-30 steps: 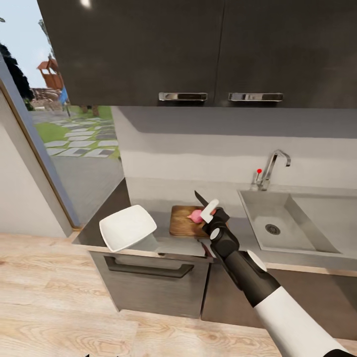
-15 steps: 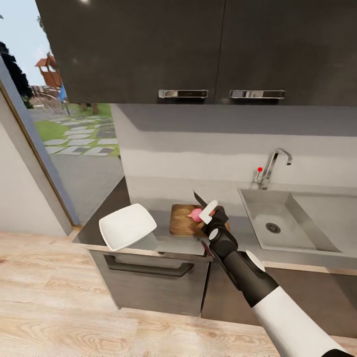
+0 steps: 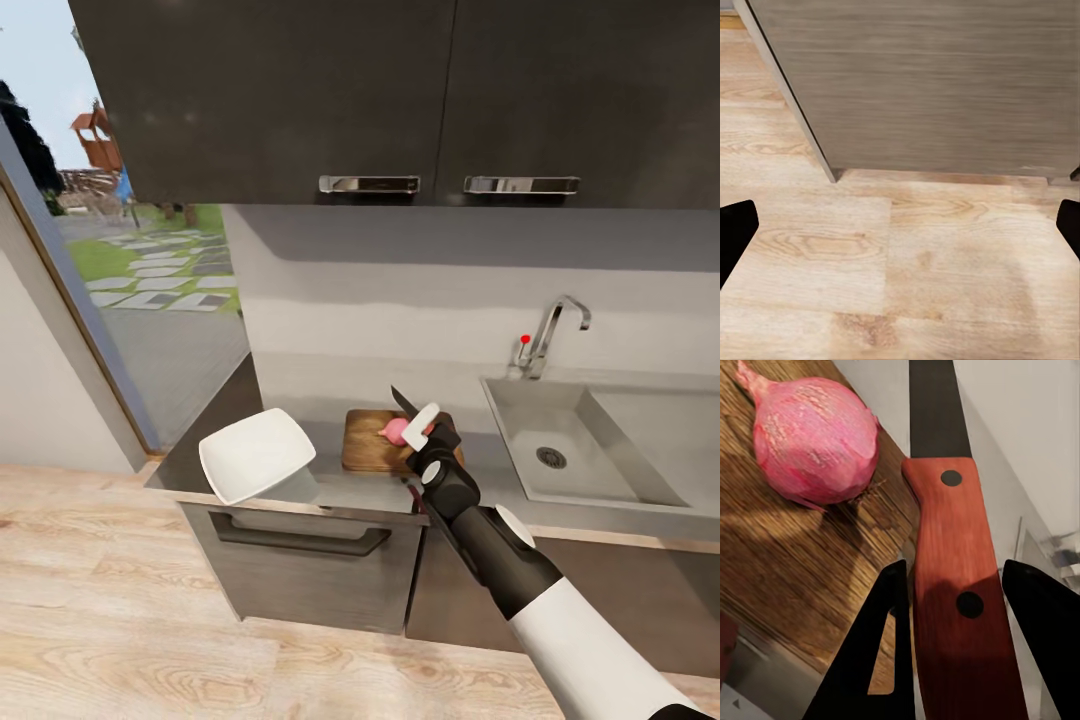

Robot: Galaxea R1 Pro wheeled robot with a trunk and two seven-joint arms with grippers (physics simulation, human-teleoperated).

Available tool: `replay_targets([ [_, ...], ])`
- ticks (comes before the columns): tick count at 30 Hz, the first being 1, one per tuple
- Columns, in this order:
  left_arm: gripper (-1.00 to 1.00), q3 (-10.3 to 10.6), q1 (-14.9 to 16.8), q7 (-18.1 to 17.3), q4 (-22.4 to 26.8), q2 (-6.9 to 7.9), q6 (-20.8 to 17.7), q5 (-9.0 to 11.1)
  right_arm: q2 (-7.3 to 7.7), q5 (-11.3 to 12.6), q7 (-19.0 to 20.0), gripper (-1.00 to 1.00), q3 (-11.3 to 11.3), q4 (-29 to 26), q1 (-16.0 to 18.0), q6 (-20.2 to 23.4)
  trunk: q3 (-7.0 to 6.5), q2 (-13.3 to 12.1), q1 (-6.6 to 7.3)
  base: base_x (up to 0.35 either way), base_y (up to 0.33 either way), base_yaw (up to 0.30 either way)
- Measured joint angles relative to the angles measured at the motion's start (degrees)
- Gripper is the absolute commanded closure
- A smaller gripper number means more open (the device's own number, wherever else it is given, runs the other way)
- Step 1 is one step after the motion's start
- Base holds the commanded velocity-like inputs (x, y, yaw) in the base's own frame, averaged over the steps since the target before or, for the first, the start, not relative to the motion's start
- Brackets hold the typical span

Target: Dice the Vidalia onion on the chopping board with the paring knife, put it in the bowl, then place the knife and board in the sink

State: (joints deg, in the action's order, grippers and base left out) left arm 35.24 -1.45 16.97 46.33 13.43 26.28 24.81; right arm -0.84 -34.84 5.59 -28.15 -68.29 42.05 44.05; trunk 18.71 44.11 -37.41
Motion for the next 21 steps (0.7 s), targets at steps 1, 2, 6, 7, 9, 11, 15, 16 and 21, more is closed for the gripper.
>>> replay_targets([
  [1, -1.00, 0.00, 0.00, 0.01, -0.01, -0.02, 0.00, 0.00, 0.02, -0.01, -0.01, 1.00, 0.02, -0.01, 0.00, -0.02, 0.00, 0.00, 0.00, 0.000, 0.000, 0.000],
  [2, -1.00, 0.00, 0.00, 0.02, -0.01, -0.04, 0.00, 0.00, 0.03, -0.02, -0.01, 1.00, 0.03, -0.01, 0.00, -0.04, 0.00, 0.00, 0.00, 0.000, 0.000, 0.000],
  [6, -1.00, 0.00, 0.00, -0.01, -0.02, -0.07, 0.00, 0.00, -0.02, -0.03, -0.02, 1.00, 0.05, -0.02, 0.00, 0.06, 0.00, 0.00, 0.00, 0.000, 0.002, 0.000],
  [7, -1.00, 0.00, 0.00, -0.01, -0.02, -0.07, 0.00, 0.00, -0.02, -0.01, -0.02, 1.00, 0.04, -0.02, 0.00, 0.07, 0.00, 0.00, 0.00, -0.006, 0.058, 0.000],
  [9, -1.00, -0.01, 0.00, 0.00, -0.02, -0.07, 0.00, 0.00, -0.03, 0.05, -0.02, 1.00, 0.02, -0.02, 0.00, 0.13, 0.00, 0.00, 0.00, -0.042, 0.135, 0.000],
  [11, -1.00, -0.01, 0.00, -0.01, -0.02, -0.07, 0.01, 0.00, -0.04, 0.11, -0.02, 1.00, 0.02, 0.02, 0.00, 0.17, 0.00, 0.00, 0.00, -0.029, 0.083, 0.000],
  [15, -1.00, 0.03, 0.00, -0.02, -0.02, -0.07, 0.03, -0.01, -0.04, 0.14, -0.02, 1.00, -0.02, 0.06, 0.00, 0.28, 0.00, 0.00, 0.00, -0.010, 0.028, 0.000],
  [16, -1.00, 0.02, 0.00, -0.02, -0.02, -0.07, 0.03, -0.01, -0.04, 0.14, -0.02, 1.00, -0.02, 0.06, 0.00, 0.30, 0.00, 0.00, 0.00, -0.004, 0.011, 0.000],
  [21, -1.00, 0.00, 0.00, 0.02, -0.02, -0.07, 0.00, 0.00, -0.04, 0.15, -0.02, 1.00, -0.02, 0.09, 0.00, 0.35, 0.01, 0.00, 0.00, -0.001, 0.004, 0.000],
])
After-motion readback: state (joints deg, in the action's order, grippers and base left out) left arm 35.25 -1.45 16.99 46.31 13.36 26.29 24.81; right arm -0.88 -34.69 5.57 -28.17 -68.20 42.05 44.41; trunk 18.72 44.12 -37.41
